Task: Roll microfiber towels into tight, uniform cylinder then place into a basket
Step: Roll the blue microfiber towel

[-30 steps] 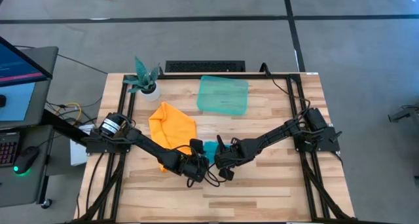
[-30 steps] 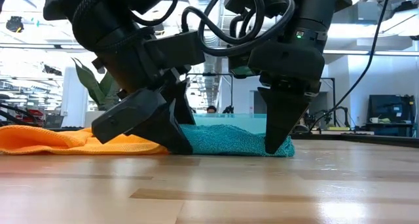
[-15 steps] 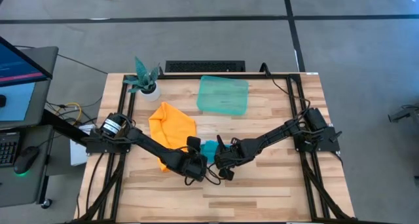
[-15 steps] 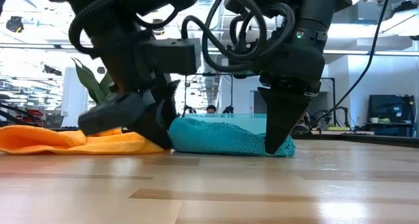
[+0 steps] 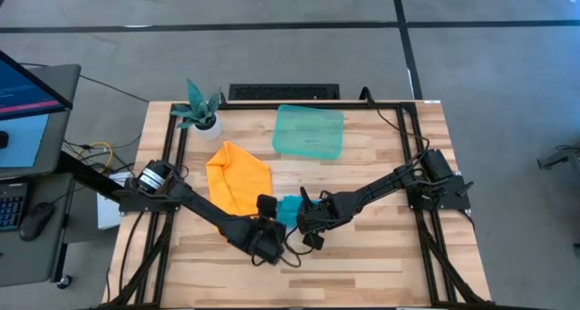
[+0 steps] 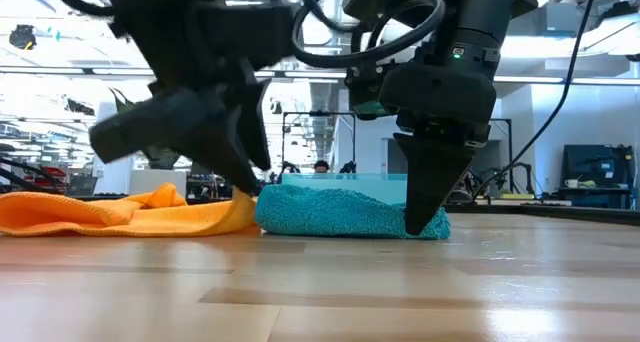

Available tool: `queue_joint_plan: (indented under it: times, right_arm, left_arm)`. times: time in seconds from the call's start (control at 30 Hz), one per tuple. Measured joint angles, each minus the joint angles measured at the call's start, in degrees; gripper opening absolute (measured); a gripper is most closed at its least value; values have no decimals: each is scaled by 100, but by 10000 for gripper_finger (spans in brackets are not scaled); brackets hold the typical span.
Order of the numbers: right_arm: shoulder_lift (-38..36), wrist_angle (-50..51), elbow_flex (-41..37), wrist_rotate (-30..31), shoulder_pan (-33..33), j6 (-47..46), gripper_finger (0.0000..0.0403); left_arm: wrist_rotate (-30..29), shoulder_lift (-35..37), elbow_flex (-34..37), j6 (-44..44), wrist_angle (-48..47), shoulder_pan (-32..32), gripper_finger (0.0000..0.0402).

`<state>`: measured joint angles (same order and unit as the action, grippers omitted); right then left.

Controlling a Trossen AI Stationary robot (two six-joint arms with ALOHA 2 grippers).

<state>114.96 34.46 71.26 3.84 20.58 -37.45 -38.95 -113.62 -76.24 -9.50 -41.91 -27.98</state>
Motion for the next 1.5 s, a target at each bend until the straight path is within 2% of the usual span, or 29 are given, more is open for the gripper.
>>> queue_joint_plan:
  times: [0.13, 0.33, 0.6, 0.97, 1.13, 1.37, 1.5]
  right_arm:
    - [0, 0, 0, 1, 0, -2, 25]
    - [0, -4, 0, 4, 0, -2, 30]
    - [0, -1, 0, -2, 0, -4, 26]
    - [0, 9, 0, -22, 0, -6, 24]
    - [-8, 31, 2, -59, 24, 35, 27]
    - [-66, 108, 4, -267, 150, 160, 22]
    - [-141, 151, 33, -338, 316, 166, 23]
  left_arm:
    - [-74, 11, -93, 282, 378, -142, 155]
    - [337, -107, -47, 829, 1292, -56, 155]
    - [248, -689, -65, 786, 1244, 364, 155]
    - [442, -706, -66, 375, 975, 515, 152]
    - [804, -710, -67, 289, 882, 580, 116]
    - [1291, -713, -115, 503, 827, 578, 14]
    - [1383, -739, -354, 518, 583, 504, 16]
